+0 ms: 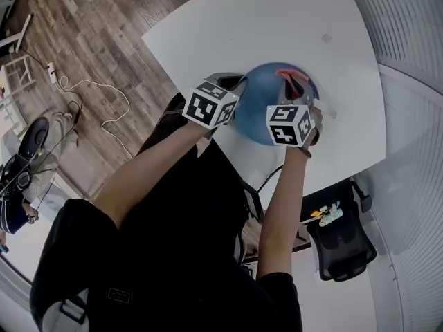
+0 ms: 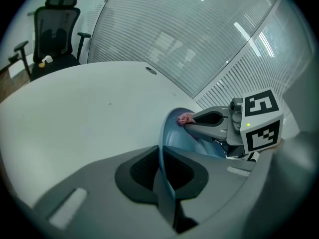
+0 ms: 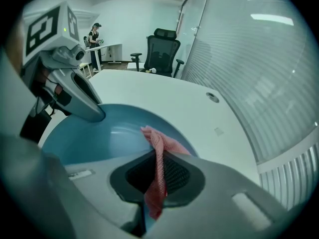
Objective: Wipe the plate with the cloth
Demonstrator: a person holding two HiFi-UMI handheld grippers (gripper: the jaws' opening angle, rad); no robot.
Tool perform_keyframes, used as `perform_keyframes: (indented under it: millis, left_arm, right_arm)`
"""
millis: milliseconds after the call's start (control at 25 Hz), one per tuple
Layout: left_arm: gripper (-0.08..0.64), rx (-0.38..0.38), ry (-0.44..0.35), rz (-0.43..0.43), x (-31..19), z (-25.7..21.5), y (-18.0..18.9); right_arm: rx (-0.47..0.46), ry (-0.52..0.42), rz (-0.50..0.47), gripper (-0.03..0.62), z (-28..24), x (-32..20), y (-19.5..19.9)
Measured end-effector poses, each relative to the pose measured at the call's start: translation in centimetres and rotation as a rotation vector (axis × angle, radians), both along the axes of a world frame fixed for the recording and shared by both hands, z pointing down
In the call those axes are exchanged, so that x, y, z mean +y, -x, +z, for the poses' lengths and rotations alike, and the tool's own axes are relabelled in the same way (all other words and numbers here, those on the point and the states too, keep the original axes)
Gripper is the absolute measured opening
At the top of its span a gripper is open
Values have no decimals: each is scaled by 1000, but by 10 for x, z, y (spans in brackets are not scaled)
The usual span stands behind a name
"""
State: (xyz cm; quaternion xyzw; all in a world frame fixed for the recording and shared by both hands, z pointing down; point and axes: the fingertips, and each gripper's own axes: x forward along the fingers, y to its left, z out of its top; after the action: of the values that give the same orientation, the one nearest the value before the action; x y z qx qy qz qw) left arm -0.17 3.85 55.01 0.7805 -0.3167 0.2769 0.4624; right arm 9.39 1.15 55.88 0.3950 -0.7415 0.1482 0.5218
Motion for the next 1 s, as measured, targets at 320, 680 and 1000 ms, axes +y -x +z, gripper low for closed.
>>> perform_keyframes:
  millis: [320, 680, 1000]
  left_arm:
    - [17, -6, 2, -30, -3, 1, -1]
    - [18, -1, 7, -29, -3, 0, 0]
    - [18, -2, 9, -30, -4, 2, 0]
  right_arm:
    - [29, 55, 7, 23, 0, 31, -1]
    - [26, 284, -110, 23, 1, 145, 18]
    - [28, 458, -178, 25, 5, 182, 22]
